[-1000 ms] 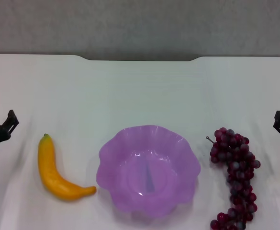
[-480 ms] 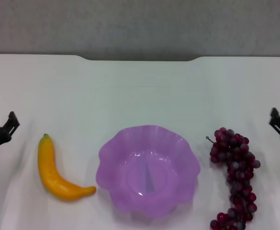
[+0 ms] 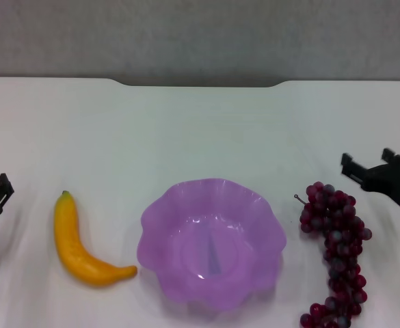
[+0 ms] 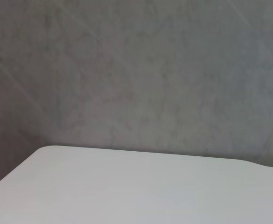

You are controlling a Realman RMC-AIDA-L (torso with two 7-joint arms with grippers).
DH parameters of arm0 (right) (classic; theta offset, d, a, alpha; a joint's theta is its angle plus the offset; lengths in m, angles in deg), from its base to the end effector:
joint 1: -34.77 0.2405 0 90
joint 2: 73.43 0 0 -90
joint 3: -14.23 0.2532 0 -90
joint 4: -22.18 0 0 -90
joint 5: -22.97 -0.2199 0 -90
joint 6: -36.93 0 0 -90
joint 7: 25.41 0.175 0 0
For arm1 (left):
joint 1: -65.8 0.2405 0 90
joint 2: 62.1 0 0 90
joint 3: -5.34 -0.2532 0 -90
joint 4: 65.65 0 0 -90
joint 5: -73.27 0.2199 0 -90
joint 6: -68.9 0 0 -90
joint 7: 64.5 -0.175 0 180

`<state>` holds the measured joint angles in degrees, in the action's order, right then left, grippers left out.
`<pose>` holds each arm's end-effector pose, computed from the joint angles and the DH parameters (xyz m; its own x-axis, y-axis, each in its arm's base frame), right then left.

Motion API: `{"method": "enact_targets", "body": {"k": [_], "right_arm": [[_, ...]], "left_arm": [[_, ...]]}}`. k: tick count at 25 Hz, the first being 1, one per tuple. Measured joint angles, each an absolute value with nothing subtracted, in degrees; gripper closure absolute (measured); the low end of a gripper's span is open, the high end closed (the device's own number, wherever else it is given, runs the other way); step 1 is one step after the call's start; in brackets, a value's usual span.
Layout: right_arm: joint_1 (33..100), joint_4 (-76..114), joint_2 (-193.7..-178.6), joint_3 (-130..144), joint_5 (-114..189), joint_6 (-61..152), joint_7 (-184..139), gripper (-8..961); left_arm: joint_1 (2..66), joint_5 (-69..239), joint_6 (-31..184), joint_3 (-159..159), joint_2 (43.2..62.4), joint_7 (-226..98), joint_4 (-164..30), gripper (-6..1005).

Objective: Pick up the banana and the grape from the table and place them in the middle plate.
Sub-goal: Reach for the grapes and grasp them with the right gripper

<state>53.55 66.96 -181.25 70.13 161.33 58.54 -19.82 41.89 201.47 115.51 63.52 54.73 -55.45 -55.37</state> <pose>0.3147 0.3980 -0.0380 0.6717 -0.3421 -0.6571 -0.7375 -0.2251 -0.6367 -0.4042 0.3652 -0.0077 0.6245 0.2383 0.7438 0.7410 0.1201 -0.6606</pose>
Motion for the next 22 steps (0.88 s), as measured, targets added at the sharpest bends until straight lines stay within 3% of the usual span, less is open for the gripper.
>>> {"method": "enact_targets", "body": {"k": [4,7,8,12,22], "right_arm": [[52.71,76.44,-182.35,79.33,170.54,38.73,-19.83,69],[51.79,83.60,-184.49,85.39,175.27,25.73,-19.96,69],[50.91,87.73,-186.12,88.48,176.81,18.92,-21.16,70],[49.77,92.86,-187.78,91.03,176.70,11.84,-24.88,70],[49.27,91.49,-187.99,91.54,173.49,7.58,-25.66,73]], "left_arm": [[41.59,201.62,115.25,63.46,54.71,-55.99,-55.68,108],[41.34,201.18,114.17,63.78,54.72,-55.54,-55.80,108],[41.29,201.11,113.71,63.95,54.72,-55.38,-55.77,108],[41.21,201.06,113.21,64.05,54.71,-55.60,-55.58,109],[40.37,201.00,113.10,64.06,54.71,-55.71,-55.61,108]]}}
